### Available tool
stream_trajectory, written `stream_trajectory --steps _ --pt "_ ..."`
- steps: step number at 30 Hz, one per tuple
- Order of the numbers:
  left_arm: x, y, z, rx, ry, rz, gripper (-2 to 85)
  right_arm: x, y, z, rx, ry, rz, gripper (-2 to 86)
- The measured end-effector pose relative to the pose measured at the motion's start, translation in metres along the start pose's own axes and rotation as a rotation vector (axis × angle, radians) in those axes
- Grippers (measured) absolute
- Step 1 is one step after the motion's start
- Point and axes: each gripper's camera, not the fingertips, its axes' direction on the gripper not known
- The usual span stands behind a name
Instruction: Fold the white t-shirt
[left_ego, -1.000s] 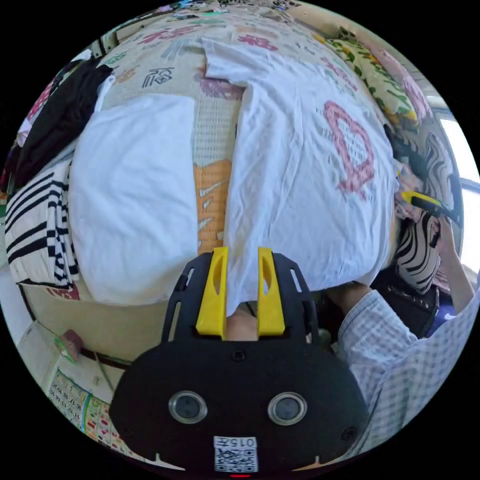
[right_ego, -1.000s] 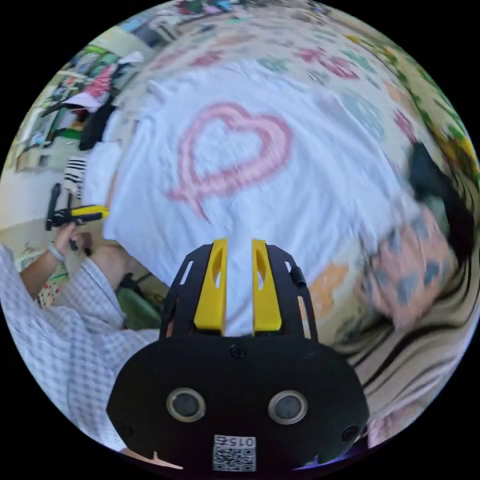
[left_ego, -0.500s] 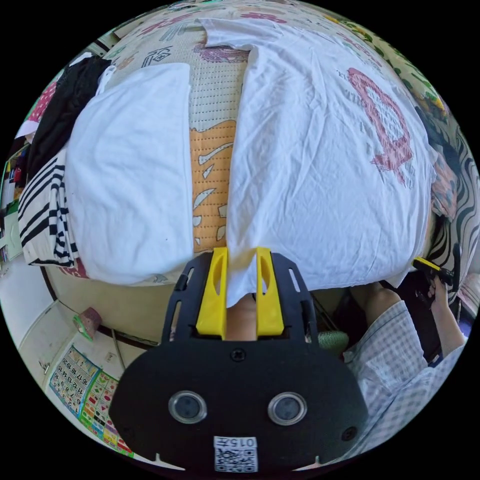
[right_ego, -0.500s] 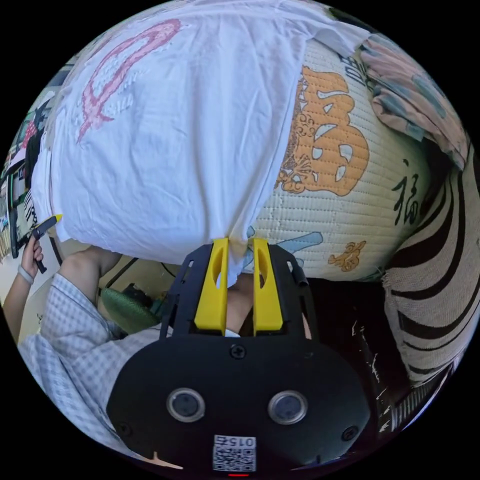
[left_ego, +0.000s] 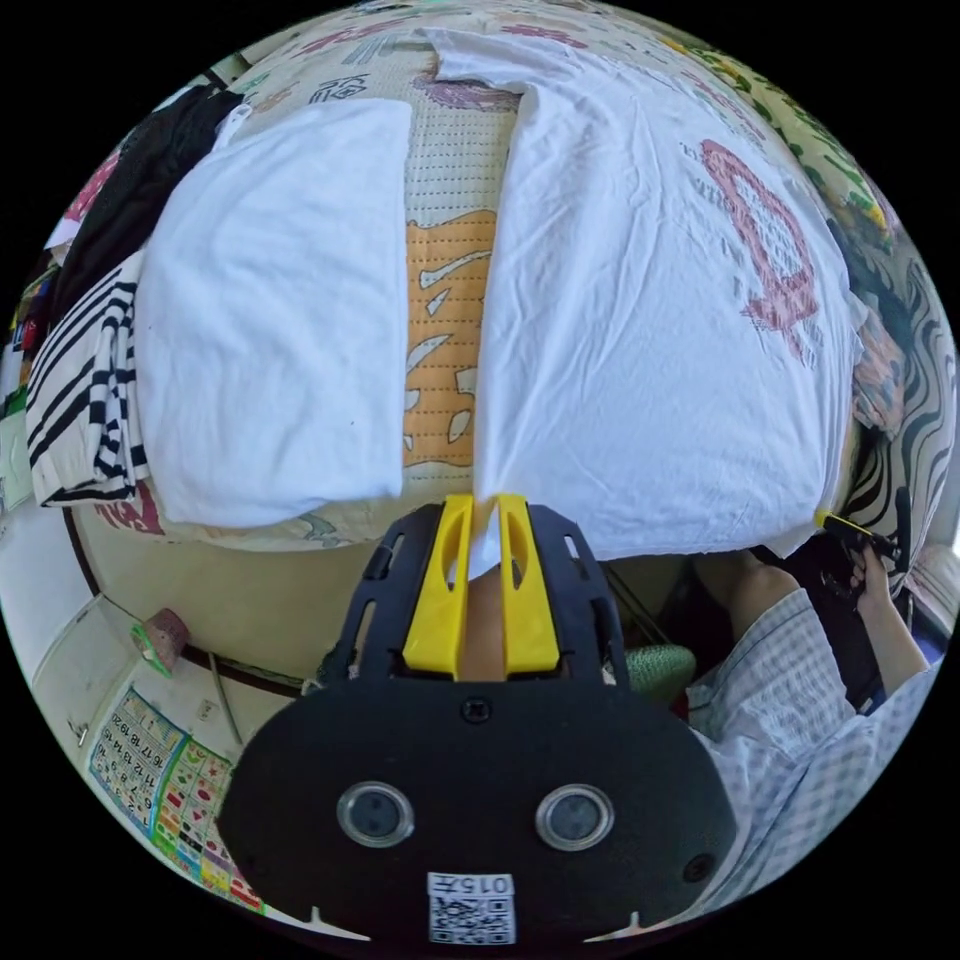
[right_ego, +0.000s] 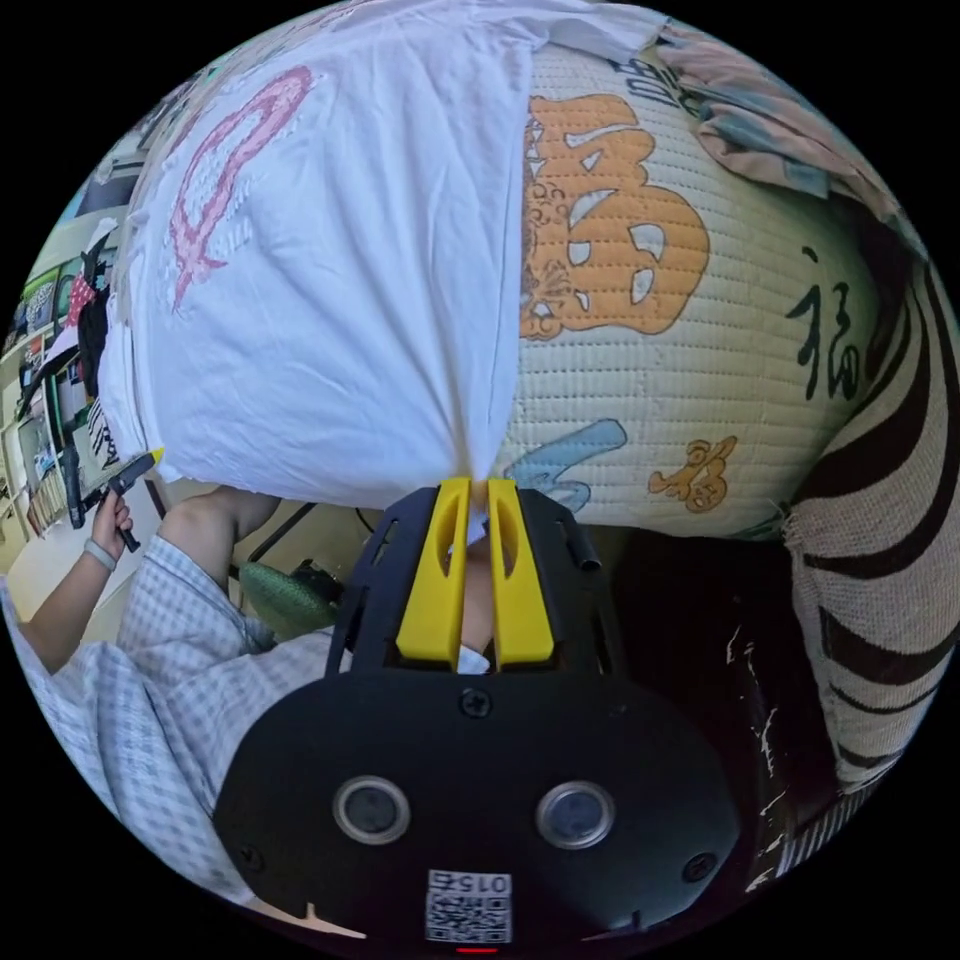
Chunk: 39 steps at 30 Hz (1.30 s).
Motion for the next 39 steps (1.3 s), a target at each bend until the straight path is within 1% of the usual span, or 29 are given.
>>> stream_trajectory --steps 3,4,5,7,9,11,12,14,15,17,18,20,21,23,24,26,27,30,31,32,33,35,39 --pt "0.003 0.007 0.001 -0.042 -0.047 0.000 5.6 0.020 0.022 -0.007 -0.063 0.021 0.009 6.5" --pt "0.004 0.010 0.002 -0.086 -0.054 -0.001 6.6 0.029 0.031 -0.011 -0.085 0.025 0.026 6.4" --pt "0.007 0.011 0.002 -0.140 -0.062 0.010 7.2 0.033 0.036 -0.014 -0.090 0.034 0.041 6.4" --pt "0.014 0.011 -0.010 -0.156 -0.092 0.034 7.7 0.047 0.055 -0.037 -0.037 0.067 0.106 5.1" --pt "0.030 0.004 -0.034 -0.089 -0.111 0.075 7.8 0.056 0.065 -0.061 0.041 0.074 0.132 4.7" --pt "0.071 -0.024 -0.072 0.062 -0.077 0.212 7.7 0.062 0.071 -0.087 0.139 0.087 0.140 4.3" --pt "0.085 -0.035 -0.080 0.097 -0.062 0.257 7.7 0.067 0.072 -0.105 0.209 0.089 0.139 4.2" --pt "0.153 -0.084 -0.104 0.228 0.011 0.466 7.7 0.075 0.069 -0.128 0.304 0.070 0.136 4.3" --pt "0.172 -0.098 -0.109 0.259 0.033 0.512 7.8 0.082 0.065 -0.143 0.369 0.041 0.136 4.6" --pt "0.254 -0.154 -0.121 0.360 0.143 0.714 7.8 0.094 0.058 -0.161 0.453 -0.007 0.135 5.0" --pt "0.275 -0.168 -0.124 0.377 0.163 0.754 7.8 0.104 0.054 -0.171 0.501 -0.038 0.147 5.1" --pt "0.362 -0.219 -0.130 0.430 0.223 0.901 8.0 0.121 0.048 -0.183 0.561 -0.095 0.172 5.3" --pt "0.384 -0.230 -0.131 0.437 0.230 0.933 8.1 0.134 0.046 -0.189 0.596 -0.139 0.203 5.4" --pt "0.468 -0.264 -0.126 0.436 0.204 1.045 8.8 0.154 0.043 -0.196 0.637 -0.197 0.238 5.8" --pt "0.487 -0.272 -0.123 0.425 0.199 1.058 8.9 0.164 0.040 -0.200 0.653 -0.209 0.246 6.2" --pt "0.549 -0.297 -0.106 0.329 0.190 1.103 9.1 0.172 0.035 -0.207 0.650 -0.146 0.208 6.5" --pt "0.562 -0.301 -0.100 0.312 0.185 1.107 9.1 0.175 0.032 -0.211 0.651 -0.109 0.175 6.4" --pt "0.608 -0.317 -0.073 0.233 0.103 1.109 8.9 0.186 0.023 -0.216 0.587 -0.166 0.028 6.4" --pt "0.620 -0.323 -0.061 0.177 0.082 1.107 8.6 0.189 0.020 -0.216 0.554 -0.169 -0.016 5.9" --pt "0.627 -0.329 -0.050 0.137 0.061 1.093 7.5 0.191 0.019 -0.216 0.542 -0.163 -0.029 5.7" --pt "0.629 -0.332 -0.047 0.126 0.066 1.090 6.9 0.195 0.019 -0.218 0.539 -0.152 -0.058 3.4" --pt "0.627 -0.340 -0.045 0.109 0.146 1.058 2.7 0.197 0.021 -0.223 0.551 -0.130 -0.129 1.4" --pt "0.611 -0.342 -0.054 0.164 0.241 1.018 0.3 0.206 0.032 -0.237 0.574 -0.126 -0.138 0.3"
